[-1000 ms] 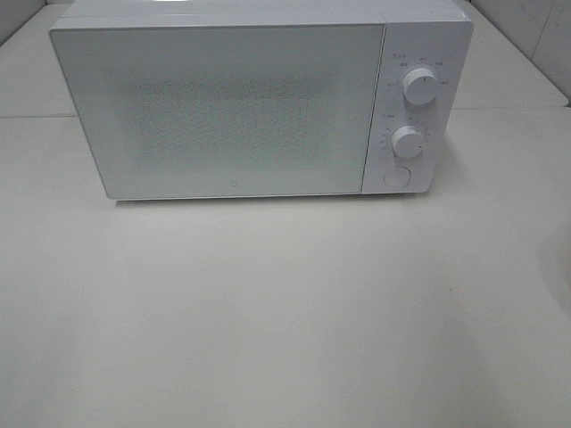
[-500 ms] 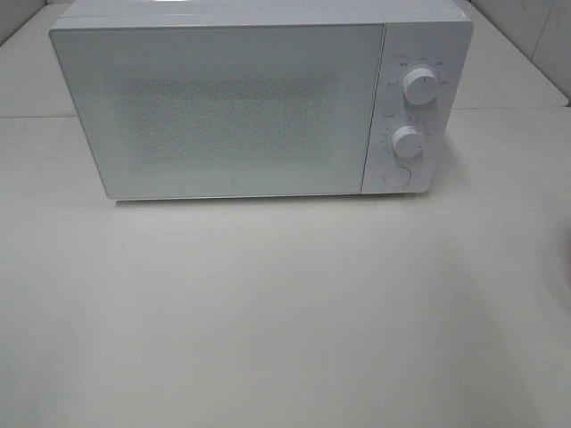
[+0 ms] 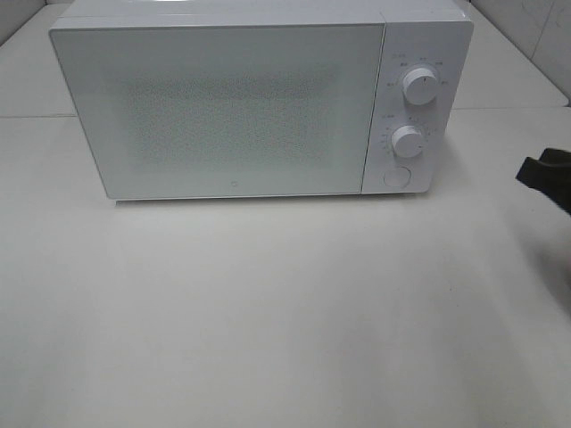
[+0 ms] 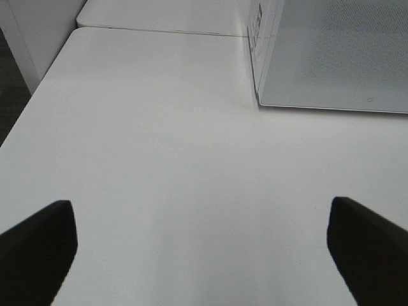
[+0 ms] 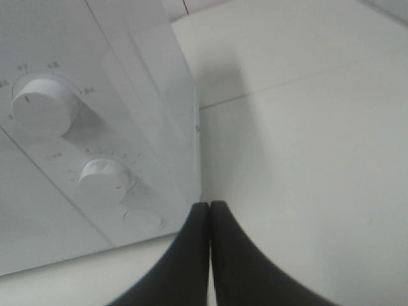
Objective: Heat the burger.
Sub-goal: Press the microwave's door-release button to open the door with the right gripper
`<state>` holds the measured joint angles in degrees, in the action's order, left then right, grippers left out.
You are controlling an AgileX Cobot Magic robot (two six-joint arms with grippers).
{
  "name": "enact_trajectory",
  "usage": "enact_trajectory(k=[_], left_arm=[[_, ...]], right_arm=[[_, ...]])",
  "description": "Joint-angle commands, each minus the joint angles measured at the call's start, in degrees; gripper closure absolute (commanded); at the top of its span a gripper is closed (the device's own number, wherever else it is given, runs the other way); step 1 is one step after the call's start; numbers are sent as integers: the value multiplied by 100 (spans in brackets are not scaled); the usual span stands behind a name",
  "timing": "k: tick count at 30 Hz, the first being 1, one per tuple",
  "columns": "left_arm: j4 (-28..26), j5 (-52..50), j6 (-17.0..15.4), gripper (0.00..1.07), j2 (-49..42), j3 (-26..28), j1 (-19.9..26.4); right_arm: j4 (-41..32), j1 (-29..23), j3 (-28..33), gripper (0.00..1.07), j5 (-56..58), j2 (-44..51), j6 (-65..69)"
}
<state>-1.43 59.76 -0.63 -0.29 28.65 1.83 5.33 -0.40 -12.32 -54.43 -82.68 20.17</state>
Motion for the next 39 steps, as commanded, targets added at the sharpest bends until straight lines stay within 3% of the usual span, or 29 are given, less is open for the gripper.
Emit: enact_trajectory(k=[1,14,18,39], left_arm=[[-34,-46,-11,4,-120,-11,17],[-34,-46,-11,4,-120,-11,17],[-34,-46,-11,4,-120,-11,17],[-29,-46,-11,4,-120,-11,17]], right_arm=[[-155,-510,0,107,-115,-367,1123],[-751,-1450,-464,107,-120,-1123,3690],[-1409,-1633,-596,107,-109,-1444,4452],[-1822,-1851,-1960,107,-74,-2951,5873]])
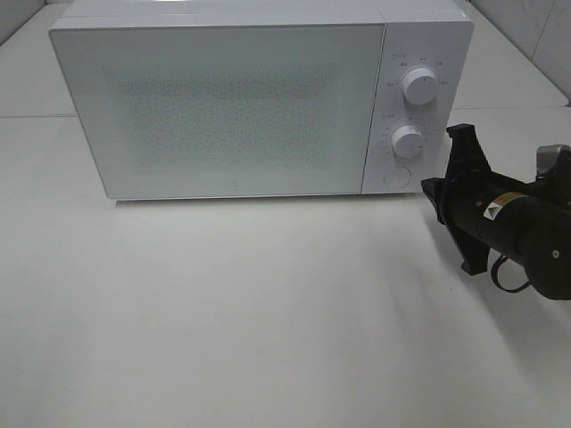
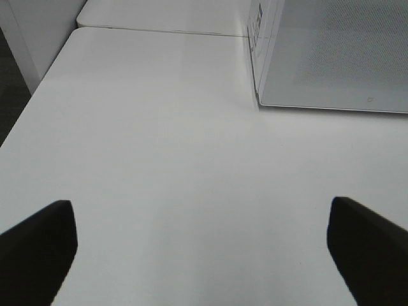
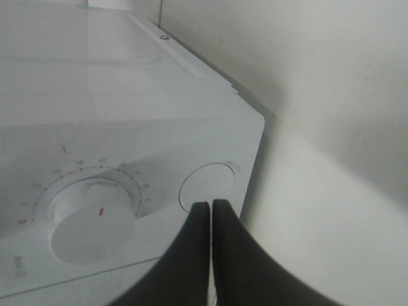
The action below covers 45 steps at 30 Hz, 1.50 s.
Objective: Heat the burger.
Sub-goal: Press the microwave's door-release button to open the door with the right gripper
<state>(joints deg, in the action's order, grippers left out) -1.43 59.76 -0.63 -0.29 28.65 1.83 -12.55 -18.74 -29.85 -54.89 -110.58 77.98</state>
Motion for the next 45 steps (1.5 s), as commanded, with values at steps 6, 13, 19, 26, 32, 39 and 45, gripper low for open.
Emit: enact_trajectory(k=[6,13,19,26,32,39,45], left_arm=[[-29,-46,-11,4,-120,-11,17],[-29,-46,-11,4,-120,-11,17],[-29,-46,-11,4,-120,-11,17],[-29,-46,-11,4,-120,-11,17],[-29,-46,-11,4,-120,-11,17],[-29,-46,-11,4,-120,-11,17],[-29,-46,-11,4,-120,-11,17]], right_arm=[[11,6,-590,107,29,-573,613],[63,6,-842,107,350,-676,619],[206,6,-1026,107,401,-733,619],[327,6,-1197,107,418,-894,625],[355,6,-1249,107,395,-900,619],[327,6,-1249,107,183,-900,619],[252,6,-1318,107,63,-900,607]])
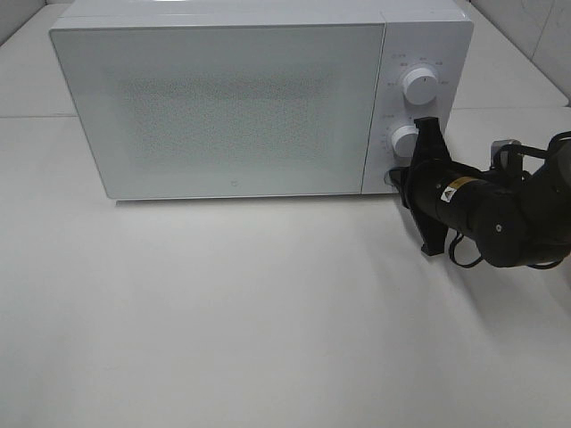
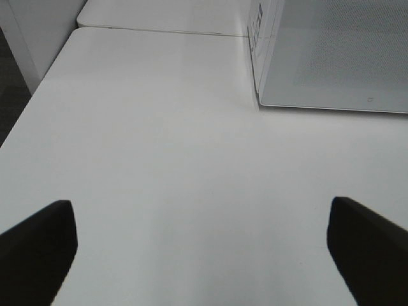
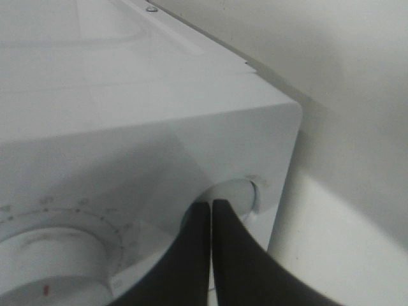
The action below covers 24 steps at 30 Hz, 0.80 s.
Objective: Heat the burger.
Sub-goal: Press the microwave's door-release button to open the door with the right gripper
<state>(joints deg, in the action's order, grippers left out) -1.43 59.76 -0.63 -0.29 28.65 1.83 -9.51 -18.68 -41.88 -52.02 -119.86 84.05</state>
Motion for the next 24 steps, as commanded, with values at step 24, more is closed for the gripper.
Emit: enact_trajectory(k=[24], left_arm=[[-29,-46,-11,4,-120,-11,17]], right_arm=[[-103,0,-229,107,-355,-149,138]])
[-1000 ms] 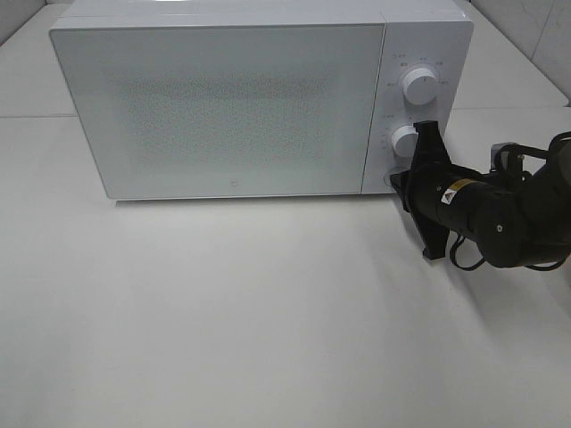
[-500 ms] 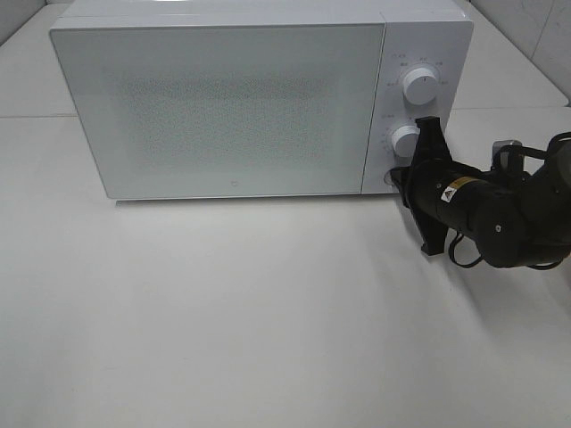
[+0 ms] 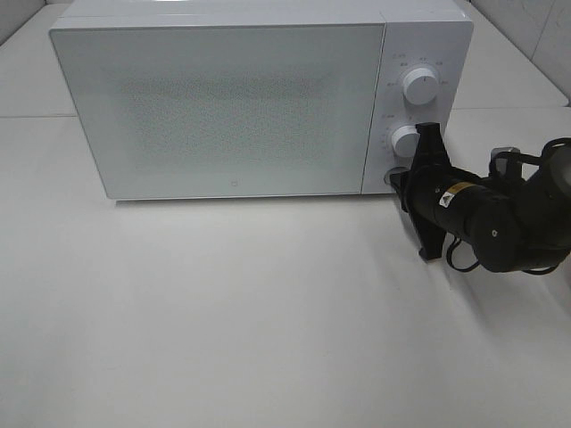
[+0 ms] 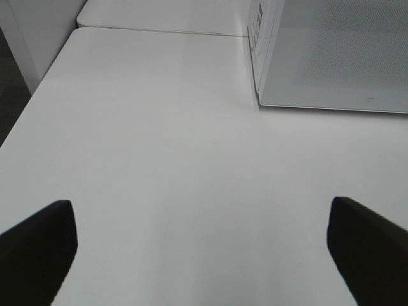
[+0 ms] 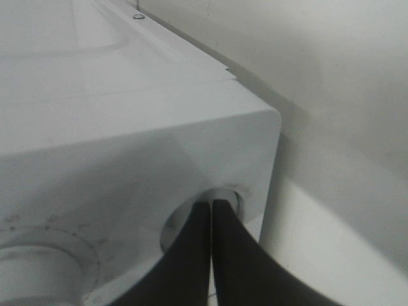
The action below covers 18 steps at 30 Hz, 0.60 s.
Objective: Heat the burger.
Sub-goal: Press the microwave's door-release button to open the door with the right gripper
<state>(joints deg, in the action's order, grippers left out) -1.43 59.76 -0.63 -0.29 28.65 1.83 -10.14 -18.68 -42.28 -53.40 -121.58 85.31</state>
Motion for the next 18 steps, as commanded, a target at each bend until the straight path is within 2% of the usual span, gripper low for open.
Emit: enact_trajectory(k=[1,6,12,18], left_arm=[[-29,-46,-11,4,-120,-11,17],[-29,-46,-11,4,-120,-11,17],[-29,-46,-11,4,-120,-11,17],[-29,-46,-11,4,-120,-11,17]], right_arm=[[-40,0,-189,107,-218,23,11],[-57,0,-516,107,-218,23,-34],[-390,0,-561,107,-361,23,-132],[-430,0,-682,107,-378,23,-132]])
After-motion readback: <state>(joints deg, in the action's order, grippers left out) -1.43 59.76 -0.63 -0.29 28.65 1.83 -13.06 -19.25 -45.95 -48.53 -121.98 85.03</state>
